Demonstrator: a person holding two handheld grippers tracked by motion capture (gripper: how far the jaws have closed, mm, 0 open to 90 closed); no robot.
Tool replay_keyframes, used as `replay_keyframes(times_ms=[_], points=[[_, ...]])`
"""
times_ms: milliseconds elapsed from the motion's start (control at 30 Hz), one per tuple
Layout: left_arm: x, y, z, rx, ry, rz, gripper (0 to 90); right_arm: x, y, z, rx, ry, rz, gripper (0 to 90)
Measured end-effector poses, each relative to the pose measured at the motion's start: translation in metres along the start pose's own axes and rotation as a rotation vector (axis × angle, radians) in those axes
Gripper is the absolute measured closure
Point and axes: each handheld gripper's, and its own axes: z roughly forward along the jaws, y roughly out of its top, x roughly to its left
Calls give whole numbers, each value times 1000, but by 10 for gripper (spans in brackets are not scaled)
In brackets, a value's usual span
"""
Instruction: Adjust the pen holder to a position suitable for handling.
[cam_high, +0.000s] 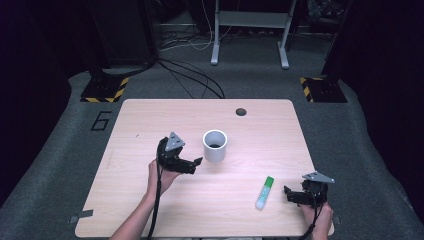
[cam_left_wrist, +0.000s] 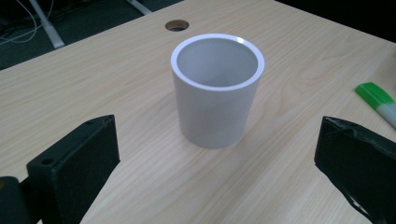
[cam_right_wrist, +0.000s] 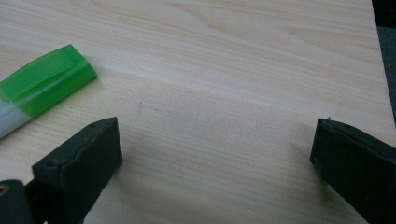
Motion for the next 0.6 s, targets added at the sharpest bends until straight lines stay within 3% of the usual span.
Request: replay_keyframes(times_ms=[100,300,367,467,600], points=[[2,-8,-9,17,0,-1,1,0,0,0,2,1,-4,16],[5,-32,-26,18,45,-21,1,-2,1,0,1,3,-25,16],[7,-42,-34,43,54,-24,1,-2,1,0,1,3,-25,16],[11,-60,-44,61,86,-45,1,-2,1,0,0,3,-26,16],[19,-86,-55,71,120,-105,1,-2,0,0,0,1,-22,16]])
